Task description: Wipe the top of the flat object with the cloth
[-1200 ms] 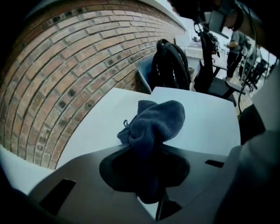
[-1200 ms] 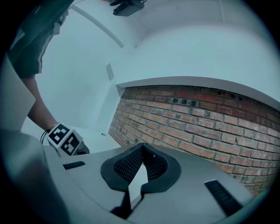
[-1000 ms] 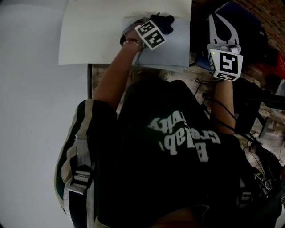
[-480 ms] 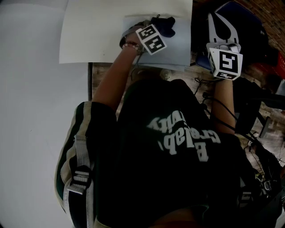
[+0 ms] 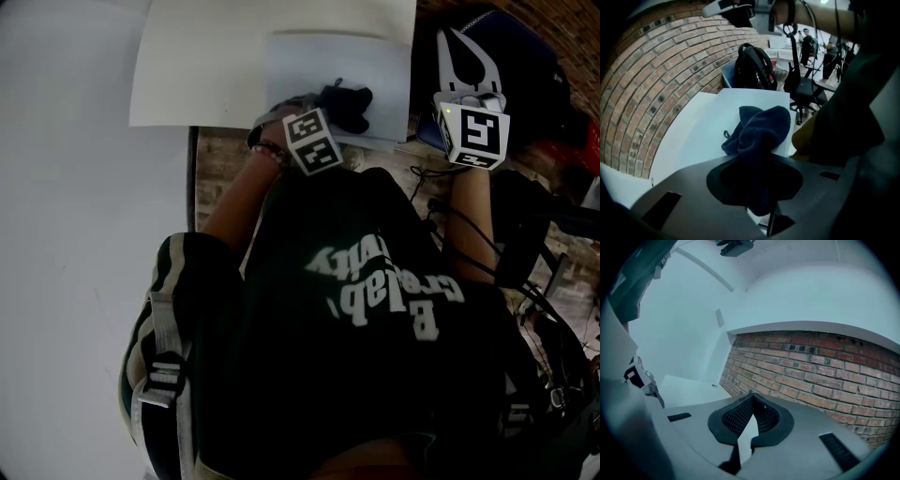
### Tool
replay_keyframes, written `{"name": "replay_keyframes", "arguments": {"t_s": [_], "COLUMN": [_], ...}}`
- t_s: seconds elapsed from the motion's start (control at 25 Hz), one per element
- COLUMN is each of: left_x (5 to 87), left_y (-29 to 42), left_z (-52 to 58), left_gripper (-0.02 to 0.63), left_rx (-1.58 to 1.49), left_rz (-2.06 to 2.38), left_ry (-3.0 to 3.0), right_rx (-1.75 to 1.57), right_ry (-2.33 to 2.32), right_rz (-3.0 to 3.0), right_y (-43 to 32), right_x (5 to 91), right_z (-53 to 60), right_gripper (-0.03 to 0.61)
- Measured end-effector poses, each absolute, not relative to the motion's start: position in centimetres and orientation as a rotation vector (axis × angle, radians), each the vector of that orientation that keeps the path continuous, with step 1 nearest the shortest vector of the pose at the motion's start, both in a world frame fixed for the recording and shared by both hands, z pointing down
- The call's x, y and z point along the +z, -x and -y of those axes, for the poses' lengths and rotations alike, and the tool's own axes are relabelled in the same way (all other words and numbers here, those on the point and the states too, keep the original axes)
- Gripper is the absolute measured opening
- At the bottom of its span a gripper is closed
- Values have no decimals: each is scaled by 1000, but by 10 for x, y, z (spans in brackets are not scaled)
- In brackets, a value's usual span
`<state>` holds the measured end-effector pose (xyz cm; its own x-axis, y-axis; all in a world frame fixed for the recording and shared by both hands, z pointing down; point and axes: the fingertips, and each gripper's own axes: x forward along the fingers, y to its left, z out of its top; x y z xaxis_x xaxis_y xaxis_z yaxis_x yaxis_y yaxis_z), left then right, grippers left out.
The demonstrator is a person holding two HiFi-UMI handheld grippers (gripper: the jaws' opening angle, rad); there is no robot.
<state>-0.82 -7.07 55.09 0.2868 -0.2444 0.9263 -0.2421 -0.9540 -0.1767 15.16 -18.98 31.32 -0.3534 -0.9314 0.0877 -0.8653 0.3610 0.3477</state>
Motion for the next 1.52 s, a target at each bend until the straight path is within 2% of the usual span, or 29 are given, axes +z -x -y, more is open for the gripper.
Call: {"name": "replay_keyframes", "arguments": {"t_s": [0.44, 1.24, 1.52], "left_x": [547, 559, 560], "left_y": [14, 32, 34], "left_z": [70, 225, 227], "left_gripper": [75, 77, 75], "left_rx": [-1793, -1872, -1869], "left_rz": [-493, -830, -852], "left_ry": [2582, 2337, 2324], "right_rx": [-355, -353, -367], "right_ry": [-1562, -1567, -1556], "right_rz": [2365, 2339, 2348], "right_y": [-141, -154, -152], "right_x": [314, 320, 318], "right_z": [193, 184, 184], "right_gripper": [-6, -6, -6]}}
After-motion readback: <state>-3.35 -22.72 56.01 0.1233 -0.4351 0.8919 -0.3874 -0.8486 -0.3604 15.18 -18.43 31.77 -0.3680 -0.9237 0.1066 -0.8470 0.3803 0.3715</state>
